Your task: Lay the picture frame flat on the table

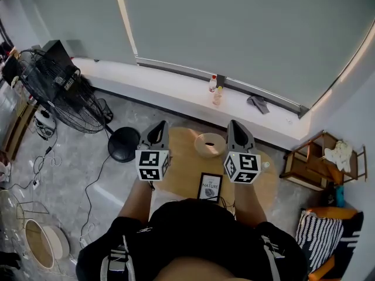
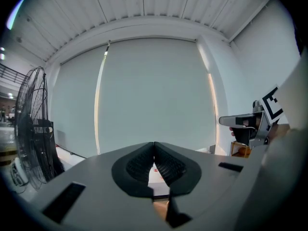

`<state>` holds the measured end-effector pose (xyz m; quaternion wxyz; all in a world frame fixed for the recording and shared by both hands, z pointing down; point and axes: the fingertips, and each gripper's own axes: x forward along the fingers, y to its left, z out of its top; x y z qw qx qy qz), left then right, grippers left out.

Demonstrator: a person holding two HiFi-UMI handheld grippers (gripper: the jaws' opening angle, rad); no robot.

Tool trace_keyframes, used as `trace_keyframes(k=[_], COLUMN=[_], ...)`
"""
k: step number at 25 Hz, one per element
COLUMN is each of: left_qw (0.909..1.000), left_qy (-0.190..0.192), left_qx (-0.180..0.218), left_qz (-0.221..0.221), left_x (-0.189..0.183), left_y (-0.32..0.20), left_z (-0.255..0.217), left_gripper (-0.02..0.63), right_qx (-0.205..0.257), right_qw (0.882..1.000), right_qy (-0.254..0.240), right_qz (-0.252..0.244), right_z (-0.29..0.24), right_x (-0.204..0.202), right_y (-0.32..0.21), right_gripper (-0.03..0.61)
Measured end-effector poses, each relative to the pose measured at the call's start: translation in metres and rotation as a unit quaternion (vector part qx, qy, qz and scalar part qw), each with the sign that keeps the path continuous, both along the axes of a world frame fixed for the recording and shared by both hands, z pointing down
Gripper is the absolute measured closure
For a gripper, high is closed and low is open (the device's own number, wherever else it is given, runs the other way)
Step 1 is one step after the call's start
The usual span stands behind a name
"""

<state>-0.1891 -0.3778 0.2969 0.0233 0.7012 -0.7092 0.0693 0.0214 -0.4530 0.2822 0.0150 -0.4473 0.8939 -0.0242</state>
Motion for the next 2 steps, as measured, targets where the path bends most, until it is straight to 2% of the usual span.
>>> trace_keyframes(k=[2], left_qw=[0.9999], left_qy=[-0.012], left_qx=[-0.004], left_qz=[0.003], left_x=[0.0002], left_y=[-0.0002], left_z=[0.0032], left_gripper=[0.594], right_qx=[0.0], right_qw=[1.0], right_qy=[-0.003], right_qz=[0.0], right_z=[0.0014], right_x=[-0.0013], right_y=[0.0019], right_gripper=[0.566])
